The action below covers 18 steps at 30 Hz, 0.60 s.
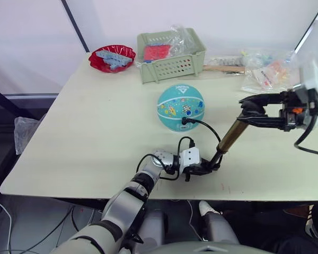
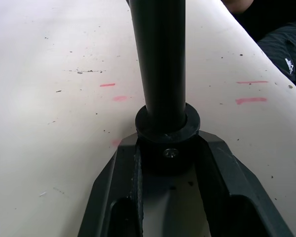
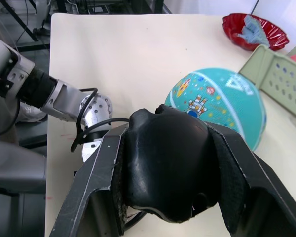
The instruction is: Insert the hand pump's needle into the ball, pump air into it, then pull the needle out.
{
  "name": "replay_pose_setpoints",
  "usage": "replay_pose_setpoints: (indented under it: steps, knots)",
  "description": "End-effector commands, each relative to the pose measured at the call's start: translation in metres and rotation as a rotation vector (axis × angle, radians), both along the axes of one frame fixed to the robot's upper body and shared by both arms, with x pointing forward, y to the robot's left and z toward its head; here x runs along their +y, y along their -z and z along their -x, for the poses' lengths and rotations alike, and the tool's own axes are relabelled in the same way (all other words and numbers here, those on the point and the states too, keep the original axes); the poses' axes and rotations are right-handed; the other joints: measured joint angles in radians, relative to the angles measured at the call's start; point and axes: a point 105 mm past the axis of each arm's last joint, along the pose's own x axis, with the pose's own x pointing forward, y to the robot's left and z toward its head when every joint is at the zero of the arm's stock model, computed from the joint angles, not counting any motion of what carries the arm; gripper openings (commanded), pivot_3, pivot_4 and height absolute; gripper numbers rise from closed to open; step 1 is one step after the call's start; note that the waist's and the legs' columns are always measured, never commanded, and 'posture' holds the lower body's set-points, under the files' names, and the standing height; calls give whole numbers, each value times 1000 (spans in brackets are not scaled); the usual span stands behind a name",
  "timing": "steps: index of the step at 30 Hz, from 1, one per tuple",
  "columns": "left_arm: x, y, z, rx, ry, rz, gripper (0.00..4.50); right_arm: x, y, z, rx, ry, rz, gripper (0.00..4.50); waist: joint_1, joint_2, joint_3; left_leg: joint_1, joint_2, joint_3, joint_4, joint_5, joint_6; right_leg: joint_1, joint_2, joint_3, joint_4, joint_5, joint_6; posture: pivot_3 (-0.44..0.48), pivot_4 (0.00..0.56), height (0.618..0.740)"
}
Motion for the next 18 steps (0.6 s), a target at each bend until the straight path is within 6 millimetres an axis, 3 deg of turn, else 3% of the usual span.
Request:
replay_pose_setpoints:
  steps: [1,4,12,18]
  knots:
    - [25,44,20,136,-32,-145,1031,-7,-34,6,-135,41,-42,1940,0,0,0,0,0,0,0,0,0,0,0,0,0,0,0,0,150,736]
    - [26,44,21,136,-32,-147,1031,-5,-16,4,-90,43,-22,1940,0,0,0,0,0,0,0,0,0,0,0,0,0,0,0,0,150,736]
    - [26,44,21,133,-31,-147,1031,2,59,-4,-12,53,94,1940,-4,-8,-11,3,0,0,0,0,0,1,2,0,0,-2,3,0,150,736]
    - [27,44,20,131,-34,-149,1031,10,98,-3,43,39,100,1940,-5,-10,-16,4,2,0,0,0,0,1,2,0,0,-2,2,0,150,736]
